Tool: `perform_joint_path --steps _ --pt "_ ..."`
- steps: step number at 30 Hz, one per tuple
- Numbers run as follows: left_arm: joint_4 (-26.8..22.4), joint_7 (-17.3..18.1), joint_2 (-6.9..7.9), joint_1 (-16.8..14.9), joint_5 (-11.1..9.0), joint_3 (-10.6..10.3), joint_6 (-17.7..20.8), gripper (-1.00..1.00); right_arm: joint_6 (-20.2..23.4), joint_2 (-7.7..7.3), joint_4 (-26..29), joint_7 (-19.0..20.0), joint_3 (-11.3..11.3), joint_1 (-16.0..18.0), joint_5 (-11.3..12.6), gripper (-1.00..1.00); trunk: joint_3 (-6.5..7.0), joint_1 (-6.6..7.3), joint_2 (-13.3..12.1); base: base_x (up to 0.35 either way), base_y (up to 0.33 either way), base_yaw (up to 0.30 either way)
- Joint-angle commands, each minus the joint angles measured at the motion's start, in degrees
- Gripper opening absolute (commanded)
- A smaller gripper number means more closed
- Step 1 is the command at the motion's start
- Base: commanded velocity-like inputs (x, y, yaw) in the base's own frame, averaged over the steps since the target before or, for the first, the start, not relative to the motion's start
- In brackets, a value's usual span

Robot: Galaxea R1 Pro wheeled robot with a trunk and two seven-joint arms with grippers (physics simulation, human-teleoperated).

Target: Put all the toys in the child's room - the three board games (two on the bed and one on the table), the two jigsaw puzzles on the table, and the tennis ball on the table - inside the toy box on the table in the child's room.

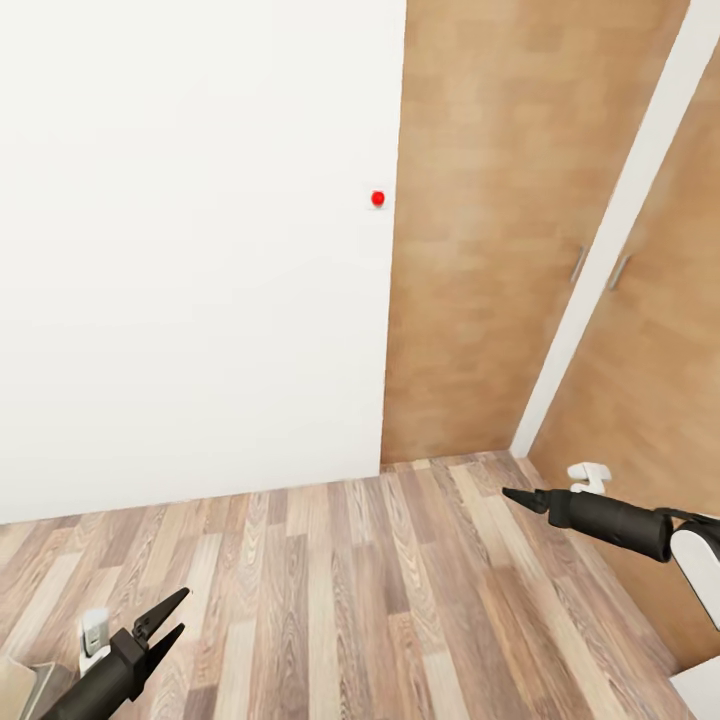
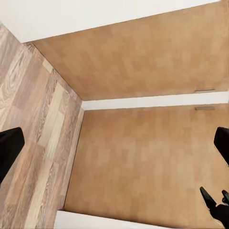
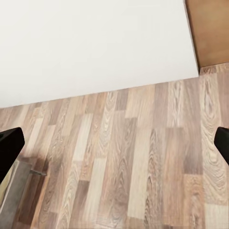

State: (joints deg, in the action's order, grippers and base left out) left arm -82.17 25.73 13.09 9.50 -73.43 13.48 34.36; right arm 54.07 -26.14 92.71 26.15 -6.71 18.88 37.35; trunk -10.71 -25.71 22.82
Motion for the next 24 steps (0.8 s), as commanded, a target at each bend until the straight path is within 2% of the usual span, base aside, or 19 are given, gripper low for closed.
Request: perform_joint_path --steps 1,12,18,24 --pt "-0.02 -0.08 0.0 -0.01 -0.45 0.06 0.45 1.0 0.24 0.01 0.01 0.39 -0.07 0.05 -0.26 1.0 -0.09 -0.07 0.1 0.334 0.0 0.267" --pt "0.05 -0.06 -0.02 -0.01 -0.3 -0.02 0.45 1.0 0.16 -0.03 -0.01 0.39 -0.06 0.02 -0.26 1.0 -0.08 -0.07 0.1 0.315 0.0 0.286" --pt "-0.24 0.0 -0.02 -0.01 -0.24 -0.23 0.49 1.0 0.16 0.01 -0.05 0.22 -0.06 0.04 -0.47 1.0 -0.08 -0.07 0.1 0.102 0.0 0.292" --pt "-1.09 -0.46 0.0 -0.01 -0.17 -0.5 0.47 1.0 0.26 0.35 -0.06 -0.86 0.2 0.08 -1.99 1.0 -0.08 -0.07 0.1 0.029 0.0 0.293"
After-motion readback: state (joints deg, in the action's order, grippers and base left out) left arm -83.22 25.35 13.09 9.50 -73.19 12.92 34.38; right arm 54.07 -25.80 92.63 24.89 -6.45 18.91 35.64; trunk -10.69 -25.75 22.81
